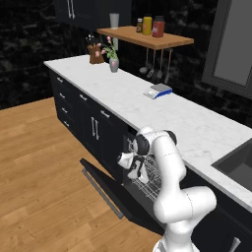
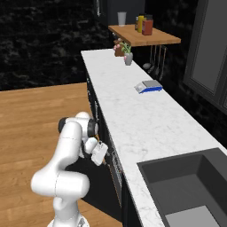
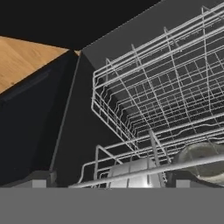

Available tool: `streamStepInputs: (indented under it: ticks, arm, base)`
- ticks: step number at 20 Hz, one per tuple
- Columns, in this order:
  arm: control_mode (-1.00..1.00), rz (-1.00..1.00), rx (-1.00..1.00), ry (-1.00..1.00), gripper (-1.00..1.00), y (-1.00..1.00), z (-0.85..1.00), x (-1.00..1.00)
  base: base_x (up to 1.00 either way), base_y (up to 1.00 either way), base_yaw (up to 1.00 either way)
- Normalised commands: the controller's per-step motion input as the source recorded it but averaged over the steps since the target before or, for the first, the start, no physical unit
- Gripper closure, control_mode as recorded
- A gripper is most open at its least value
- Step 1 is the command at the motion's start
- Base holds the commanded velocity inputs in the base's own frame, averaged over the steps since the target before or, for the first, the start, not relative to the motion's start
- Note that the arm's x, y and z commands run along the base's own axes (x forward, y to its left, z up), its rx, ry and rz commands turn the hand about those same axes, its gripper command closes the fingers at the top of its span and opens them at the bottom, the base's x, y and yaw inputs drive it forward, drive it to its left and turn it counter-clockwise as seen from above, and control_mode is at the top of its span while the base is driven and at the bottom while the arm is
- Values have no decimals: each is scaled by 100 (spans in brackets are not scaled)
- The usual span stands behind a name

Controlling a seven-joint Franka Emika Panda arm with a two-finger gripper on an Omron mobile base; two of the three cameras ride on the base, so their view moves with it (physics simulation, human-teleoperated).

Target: Pick up the cup and bowl from the counter, place them in the dishwasher, and close the dishwasher door.

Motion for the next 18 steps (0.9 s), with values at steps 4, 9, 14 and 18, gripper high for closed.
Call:
streamStepInputs:
  ticks: [4,9,14,18]
  arm:
    - [-100,2,0,0,-100,73,73,-97]
    - [-100,5,4,0,-100,94,100,-99]
    - [-100,0,4,0,-100,100,94,-86]
    - [-100,-21,0,-5,-100,100,40,-66]
  base:
    - [0,0,0]
    - [0,0,0]
    - [0,0,0]
    - [0,0,0]
